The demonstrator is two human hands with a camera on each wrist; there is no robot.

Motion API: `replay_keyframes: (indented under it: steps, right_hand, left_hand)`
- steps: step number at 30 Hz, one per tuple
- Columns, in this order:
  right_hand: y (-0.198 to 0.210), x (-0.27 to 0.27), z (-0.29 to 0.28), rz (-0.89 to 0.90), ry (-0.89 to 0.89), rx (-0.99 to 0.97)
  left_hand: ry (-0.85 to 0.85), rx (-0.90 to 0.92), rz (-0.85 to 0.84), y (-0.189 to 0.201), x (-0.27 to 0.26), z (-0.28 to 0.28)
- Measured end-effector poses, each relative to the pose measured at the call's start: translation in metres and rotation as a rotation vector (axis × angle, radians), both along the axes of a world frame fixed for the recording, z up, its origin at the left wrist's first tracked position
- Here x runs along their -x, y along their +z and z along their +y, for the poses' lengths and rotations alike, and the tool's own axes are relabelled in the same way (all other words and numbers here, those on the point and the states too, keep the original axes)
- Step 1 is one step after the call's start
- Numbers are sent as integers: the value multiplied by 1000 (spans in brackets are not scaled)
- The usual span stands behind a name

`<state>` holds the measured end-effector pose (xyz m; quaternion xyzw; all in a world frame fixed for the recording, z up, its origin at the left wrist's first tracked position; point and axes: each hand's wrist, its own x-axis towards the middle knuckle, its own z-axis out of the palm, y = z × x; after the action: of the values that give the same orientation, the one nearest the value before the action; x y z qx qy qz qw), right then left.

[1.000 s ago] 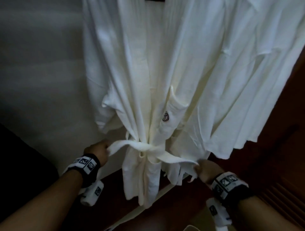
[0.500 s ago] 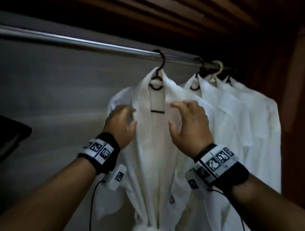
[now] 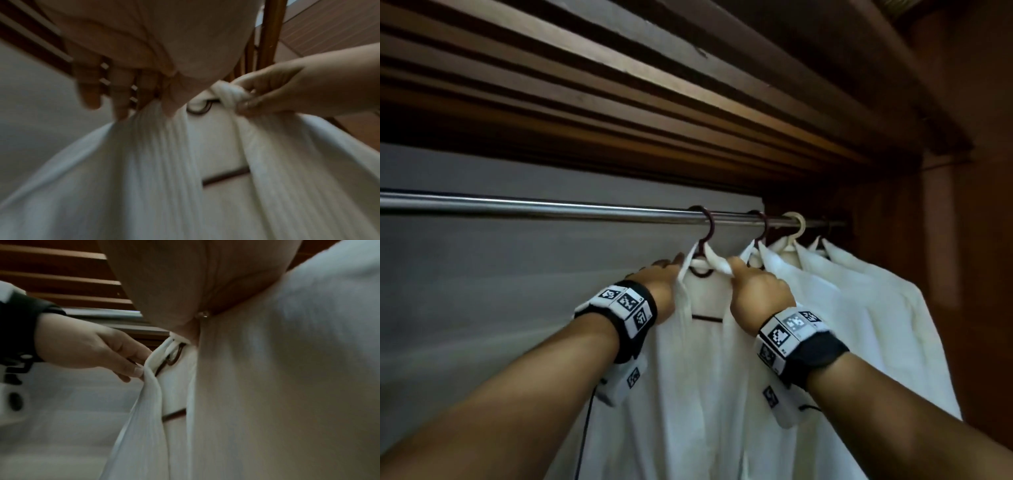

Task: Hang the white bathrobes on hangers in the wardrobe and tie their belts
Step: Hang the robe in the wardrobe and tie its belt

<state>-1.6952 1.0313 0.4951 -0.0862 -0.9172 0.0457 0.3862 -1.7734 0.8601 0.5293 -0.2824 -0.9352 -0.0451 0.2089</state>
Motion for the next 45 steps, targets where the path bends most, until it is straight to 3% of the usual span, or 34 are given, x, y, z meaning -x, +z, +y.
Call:
replay_keyframes:
  steps: [3, 5, 7, 10, 12, 16, 32, 40, 45]
  right_hand:
    - [24, -7, 14, -184, 127, -80]
    - [58, -22, 24, -323, 68, -126]
    - [102, -33, 32, -310, 26, -76]
    - [156, -29, 50, -164, -82, -224]
    - [168, -15, 63, -243, -147, -366]
    - [161, 26, 85, -432, -103, -382]
    - [164, 65, 125, -337, 147, -410]
    - [149, 41, 133, -346, 288, -255]
    - [141, 27, 136, -347, 329, -119]
  left_hand:
    - [68, 111, 147, 38, -31, 11]
    - [-67, -64, 361, 61, -46, 14]
    - [-161, -221, 510, 83, -51, 21]
    - [-16, -98, 399, 104, -51, 37]
    - [10, 30, 269, 109, -44, 50]
    - [-45, 35, 180, 111, -32, 67]
    - [290, 60, 208, 105, -43, 104]
    - [372, 82, 235, 99, -35, 108]
    - [335, 114, 278, 96, -33, 107]
